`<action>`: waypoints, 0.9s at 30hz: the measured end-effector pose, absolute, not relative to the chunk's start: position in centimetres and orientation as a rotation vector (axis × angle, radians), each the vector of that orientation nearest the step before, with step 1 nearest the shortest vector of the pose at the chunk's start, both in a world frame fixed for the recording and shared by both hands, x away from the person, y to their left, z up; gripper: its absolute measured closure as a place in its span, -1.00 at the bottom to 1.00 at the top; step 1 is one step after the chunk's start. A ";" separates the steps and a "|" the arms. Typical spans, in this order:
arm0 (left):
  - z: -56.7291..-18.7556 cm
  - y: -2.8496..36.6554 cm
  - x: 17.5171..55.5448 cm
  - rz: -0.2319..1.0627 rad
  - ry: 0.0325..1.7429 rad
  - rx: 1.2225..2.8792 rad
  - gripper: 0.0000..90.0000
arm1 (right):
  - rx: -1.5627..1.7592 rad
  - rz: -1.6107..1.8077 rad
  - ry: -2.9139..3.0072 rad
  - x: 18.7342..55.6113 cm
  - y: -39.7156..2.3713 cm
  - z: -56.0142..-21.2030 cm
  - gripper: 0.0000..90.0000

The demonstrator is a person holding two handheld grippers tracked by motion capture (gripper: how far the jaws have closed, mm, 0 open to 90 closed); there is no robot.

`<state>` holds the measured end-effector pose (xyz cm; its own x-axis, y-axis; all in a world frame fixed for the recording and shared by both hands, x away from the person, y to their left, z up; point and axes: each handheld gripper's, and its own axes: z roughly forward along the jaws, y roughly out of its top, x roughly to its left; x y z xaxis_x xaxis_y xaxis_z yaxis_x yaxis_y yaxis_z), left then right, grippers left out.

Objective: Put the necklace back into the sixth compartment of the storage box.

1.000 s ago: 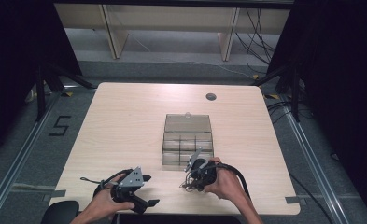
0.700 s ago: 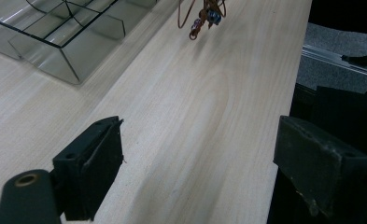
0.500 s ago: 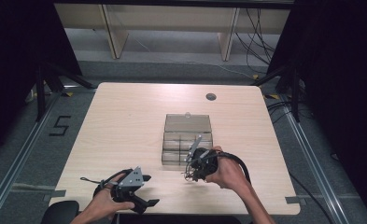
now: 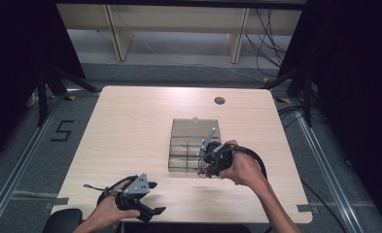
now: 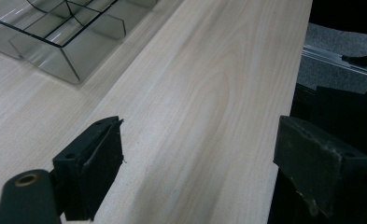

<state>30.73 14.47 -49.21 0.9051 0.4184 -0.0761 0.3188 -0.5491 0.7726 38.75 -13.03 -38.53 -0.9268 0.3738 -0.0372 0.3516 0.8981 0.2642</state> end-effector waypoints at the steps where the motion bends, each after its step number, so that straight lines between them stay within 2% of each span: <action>1: -49.2 14.5 30.7 0.146 0.525 2.194 -0.66 | 0.590 0.377 2.970 38.9 -13.0 -38.4 0.87; 9: -49.2 14.5 30.8 0.146 0.525 2.197 -0.66 | 0.621 0.320 2.955 40.7 -13.1 -38.0 0.87; 27: -49.1 14.5 30.6 0.133 0.533 2.182 -0.66 | 0.741 0.082 2.975 45.4 -13.0 -41.2 0.87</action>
